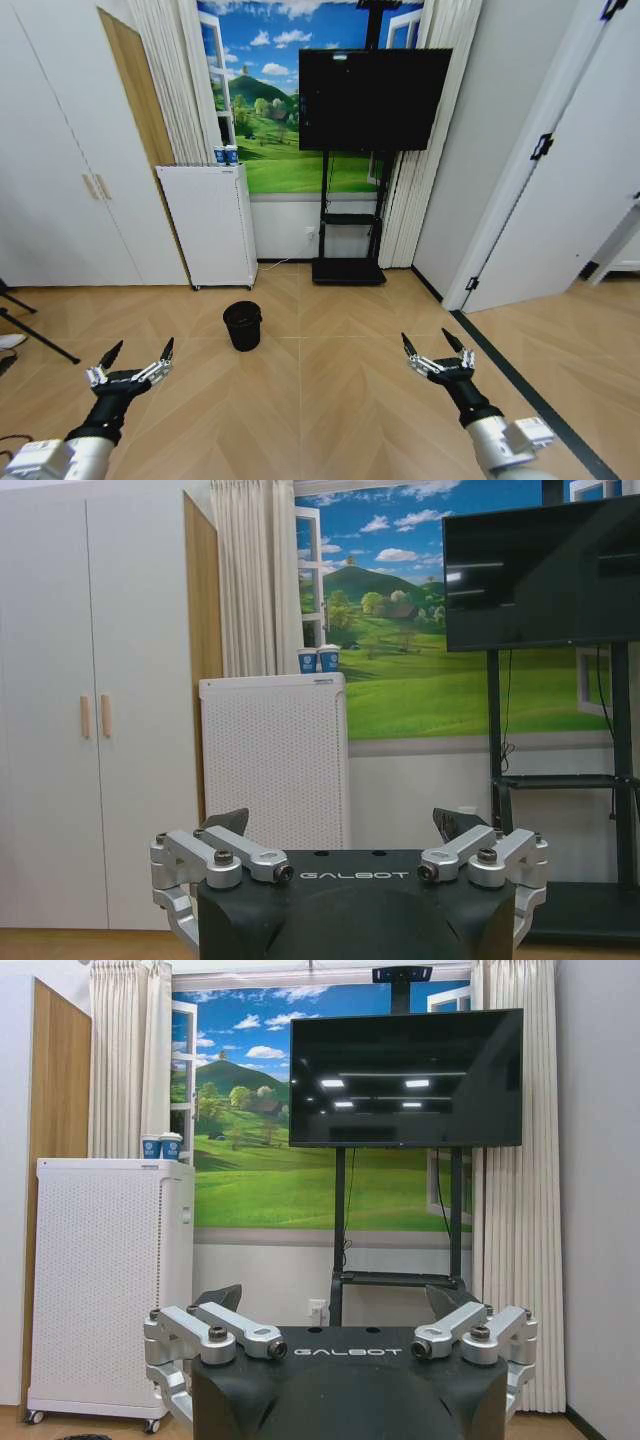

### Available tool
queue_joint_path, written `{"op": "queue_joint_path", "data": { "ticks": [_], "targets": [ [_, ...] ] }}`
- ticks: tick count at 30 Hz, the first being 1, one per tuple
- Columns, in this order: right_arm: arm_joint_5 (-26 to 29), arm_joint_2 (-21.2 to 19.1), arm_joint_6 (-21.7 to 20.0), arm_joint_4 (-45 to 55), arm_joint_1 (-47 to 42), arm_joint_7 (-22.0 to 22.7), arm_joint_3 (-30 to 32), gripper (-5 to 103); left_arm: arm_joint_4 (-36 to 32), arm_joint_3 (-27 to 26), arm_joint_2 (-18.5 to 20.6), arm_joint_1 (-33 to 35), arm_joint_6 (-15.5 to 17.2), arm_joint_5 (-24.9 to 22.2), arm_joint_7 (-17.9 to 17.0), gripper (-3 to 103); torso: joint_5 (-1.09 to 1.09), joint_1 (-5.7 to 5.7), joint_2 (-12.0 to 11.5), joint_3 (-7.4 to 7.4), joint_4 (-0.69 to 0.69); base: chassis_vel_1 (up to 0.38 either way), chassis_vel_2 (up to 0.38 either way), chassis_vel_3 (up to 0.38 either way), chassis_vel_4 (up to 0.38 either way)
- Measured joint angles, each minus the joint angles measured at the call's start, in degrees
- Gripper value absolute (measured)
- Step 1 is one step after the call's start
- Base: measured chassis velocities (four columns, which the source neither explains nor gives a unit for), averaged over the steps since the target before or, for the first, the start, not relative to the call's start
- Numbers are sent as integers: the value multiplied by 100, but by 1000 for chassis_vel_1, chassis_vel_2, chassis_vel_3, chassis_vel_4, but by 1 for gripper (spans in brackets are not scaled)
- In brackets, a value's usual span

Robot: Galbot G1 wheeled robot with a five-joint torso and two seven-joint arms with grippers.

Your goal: Pick up the trash bin and place the garbage on the floor into it.

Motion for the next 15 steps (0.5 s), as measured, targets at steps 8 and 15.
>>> {"op": "queue_joint_path", "data": {
  "ticks": [8, 15],
  "targets": [
    [0, 0, 0, 0, 0, 0, 0, 100, 0, 0, 0, 0, 0, 0, 0, 100, 0, 0, 0, 0, 0, 0, 0, 0, 0],
    [0, 0, 0, 0, 0, 0, 0, 100, 0, 0, 0, 0, 0, 0, 0, 100, 0, 0, 0, 0, 0, 0, 0, 0, 0]
  ]
}}
